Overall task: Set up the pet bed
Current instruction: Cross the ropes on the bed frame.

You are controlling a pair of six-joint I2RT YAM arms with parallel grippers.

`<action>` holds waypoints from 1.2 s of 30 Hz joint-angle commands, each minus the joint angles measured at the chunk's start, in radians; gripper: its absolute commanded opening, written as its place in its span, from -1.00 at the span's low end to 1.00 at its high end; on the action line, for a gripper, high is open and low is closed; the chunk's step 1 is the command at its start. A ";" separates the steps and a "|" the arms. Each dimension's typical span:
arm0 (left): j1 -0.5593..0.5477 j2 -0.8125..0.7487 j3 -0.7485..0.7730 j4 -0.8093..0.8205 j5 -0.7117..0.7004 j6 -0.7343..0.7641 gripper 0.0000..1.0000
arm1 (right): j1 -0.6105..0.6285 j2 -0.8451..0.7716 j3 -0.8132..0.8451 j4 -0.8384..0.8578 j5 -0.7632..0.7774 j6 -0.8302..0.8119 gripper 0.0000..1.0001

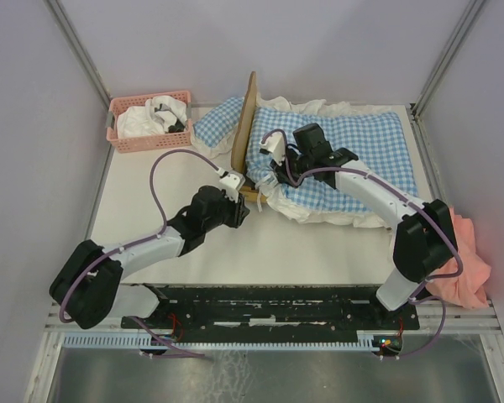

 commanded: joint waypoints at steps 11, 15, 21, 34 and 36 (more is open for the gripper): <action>-0.013 0.097 -0.078 0.372 -0.071 0.007 -0.22 | 0.065 0.054 0.079 -0.090 0.130 -0.045 -0.66; -0.029 0.174 -0.091 0.476 -0.099 0.031 -0.21 | 0.065 0.050 0.076 -0.088 0.138 -0.051 -0.65; -0.040 0.277 -0.112 0.644 -0.151 0.092 -0.15 | 0.064 0.049 0.072 -0.091 0.139 -0.060 -0.63; -0.048 0.490 -0.050 0.803 -0.238 0.202 -0.14 | 0.057 0.045 0.060 -0.090 0.160 -0.079 -0.63; -0.053 0.516 -0.045 0.830 -0.245 0.210 -0.13 | 0.056 0.047 0.060 -0.091 0.156 -0.079 -0.63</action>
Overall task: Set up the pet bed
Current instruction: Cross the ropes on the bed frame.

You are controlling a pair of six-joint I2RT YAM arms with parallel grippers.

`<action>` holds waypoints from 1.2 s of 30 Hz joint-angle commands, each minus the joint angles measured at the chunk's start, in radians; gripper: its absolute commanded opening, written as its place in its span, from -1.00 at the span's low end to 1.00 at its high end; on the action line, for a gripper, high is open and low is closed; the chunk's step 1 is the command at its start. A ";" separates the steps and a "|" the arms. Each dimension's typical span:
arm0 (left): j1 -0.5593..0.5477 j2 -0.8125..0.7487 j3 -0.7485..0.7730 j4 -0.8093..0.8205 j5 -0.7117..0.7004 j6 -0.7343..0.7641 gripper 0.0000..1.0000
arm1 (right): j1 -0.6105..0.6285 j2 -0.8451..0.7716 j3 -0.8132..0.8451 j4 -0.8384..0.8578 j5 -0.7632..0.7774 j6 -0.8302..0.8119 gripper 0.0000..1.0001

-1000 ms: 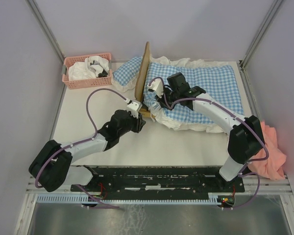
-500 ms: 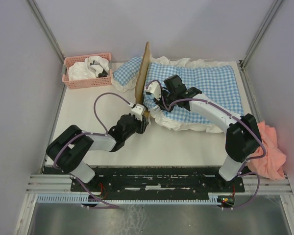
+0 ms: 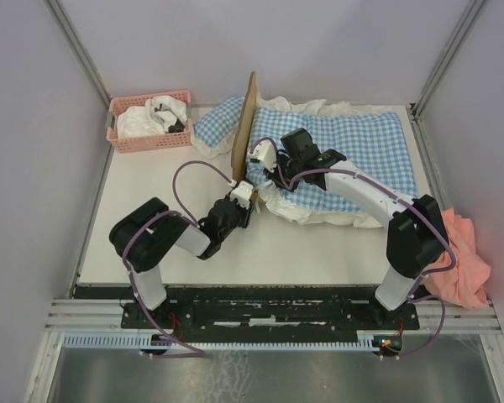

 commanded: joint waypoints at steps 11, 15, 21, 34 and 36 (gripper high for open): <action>-0.046 0.157 0.062 0.277 -0.140 0.063 0.07 | -0.015 0.002 0.013 -0.027 0.007 -0.012 -0.63; -0.048 0.162 0.103 0.213 -0.207 0.034 0.10 | -0.015 -0.006 0.005 -0.022 0.002 -0.005 -0.63; -0.049 0.168 0.168 0.120 -0.236 -0.013 0.10 | -0.015 -0.011 -0.006 -0.004 -0.015 0.002 -0.64; -0.052 0.088 0.005 0.313 -0.174 -0.033 -0.95 | -0.014 -0.017 -0.049 0.055 -0.043 0.074 -0.41; -0.052 0.068 -0.023 0.326 -0.168 -0.056 -0.95 | -0.015 -0.020 -0.052 0.061 -0.043 0.081 -0.37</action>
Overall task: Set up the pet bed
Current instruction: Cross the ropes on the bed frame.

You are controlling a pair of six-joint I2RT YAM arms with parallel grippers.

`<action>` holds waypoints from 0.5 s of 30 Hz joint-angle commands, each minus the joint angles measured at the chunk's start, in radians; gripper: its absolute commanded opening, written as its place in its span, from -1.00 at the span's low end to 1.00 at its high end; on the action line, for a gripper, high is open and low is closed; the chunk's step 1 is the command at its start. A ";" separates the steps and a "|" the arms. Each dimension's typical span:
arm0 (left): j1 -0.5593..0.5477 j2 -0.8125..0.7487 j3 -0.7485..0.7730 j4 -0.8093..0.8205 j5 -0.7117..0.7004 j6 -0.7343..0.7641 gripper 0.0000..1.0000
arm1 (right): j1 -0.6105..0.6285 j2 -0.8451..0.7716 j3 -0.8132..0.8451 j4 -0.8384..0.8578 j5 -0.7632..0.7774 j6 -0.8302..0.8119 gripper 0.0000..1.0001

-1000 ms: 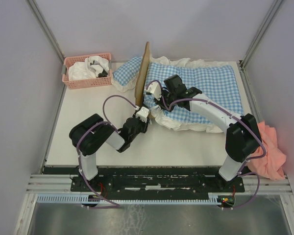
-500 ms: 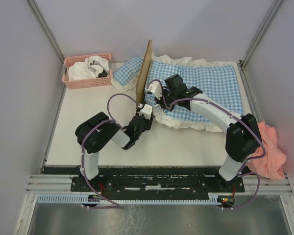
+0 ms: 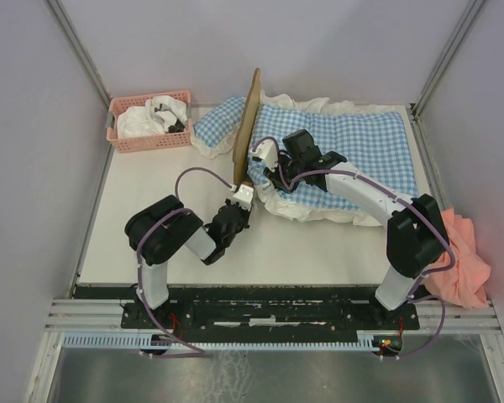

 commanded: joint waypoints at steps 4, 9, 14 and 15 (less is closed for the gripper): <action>0.000 -0.102 -0.090 0.147 0.031 -0.122 -0.95 | -0.002 -0.026 -0.019 0.014 -0.016 0.057 -0.29; 0.001 -0.142 -0.138 0.176 0.073 -0.208 -0.92 | -0.003 -0.041 -0.041 0.021 -0.021 0.057 -0.12; 0.000 -0.245 -0.199 0.106 0.074 -0.298 -0.62 | -0.003 -0.065 -0.042 -0.002 -0.017 0.065 0.19; 0.001 -0.278 -0.209 0.067 0.071 -0.303 -0.58 | -0.003 -0.075 -0.044 -0.004 -0.019 0.075 0.24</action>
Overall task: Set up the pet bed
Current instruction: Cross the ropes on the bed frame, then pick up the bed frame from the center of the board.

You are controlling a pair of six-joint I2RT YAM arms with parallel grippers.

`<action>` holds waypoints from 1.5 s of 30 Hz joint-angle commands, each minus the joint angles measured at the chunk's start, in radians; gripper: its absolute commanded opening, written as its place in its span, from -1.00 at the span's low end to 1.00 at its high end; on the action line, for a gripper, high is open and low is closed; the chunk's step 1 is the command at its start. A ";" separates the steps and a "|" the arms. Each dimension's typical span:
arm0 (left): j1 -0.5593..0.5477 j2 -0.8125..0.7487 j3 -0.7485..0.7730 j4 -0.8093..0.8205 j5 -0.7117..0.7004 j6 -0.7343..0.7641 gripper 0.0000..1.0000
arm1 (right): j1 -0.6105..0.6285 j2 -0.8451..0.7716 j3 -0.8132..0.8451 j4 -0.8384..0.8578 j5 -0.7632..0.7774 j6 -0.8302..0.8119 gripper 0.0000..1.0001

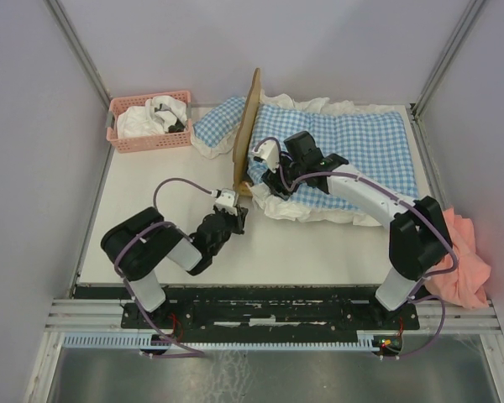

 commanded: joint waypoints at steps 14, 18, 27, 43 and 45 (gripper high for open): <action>0.004 -0.552 0.195 -0.727 -0.271 -0.085 0.07 | -0.003 -0.166 -0.075 -0.012 0.036 0.260 0.69; 0.010 -0.523 0.297 -0.783 -0.261 -0.042 0.15 | -0.003 -0.209 -0.126 0.017 0.056 0.335 0.70; 0.063 -0.430 0.454 -0.912 -0.211 -0.086 0.22 | -0.001 -0.370 -0.291 0.134 0.125 0.527 0.68; 0.133 -0.321 0.558 -0.926 -0.089 -0.077 0.17 | 0.150 -0.508 -0.592 0.459 0.253 0.742 0.47; 0.134 -0.297 0.584 -0.946 -0.071 -0.083 0.03 | 0.179 -0.505 -0.635 0.518 0.306 0.746 0.43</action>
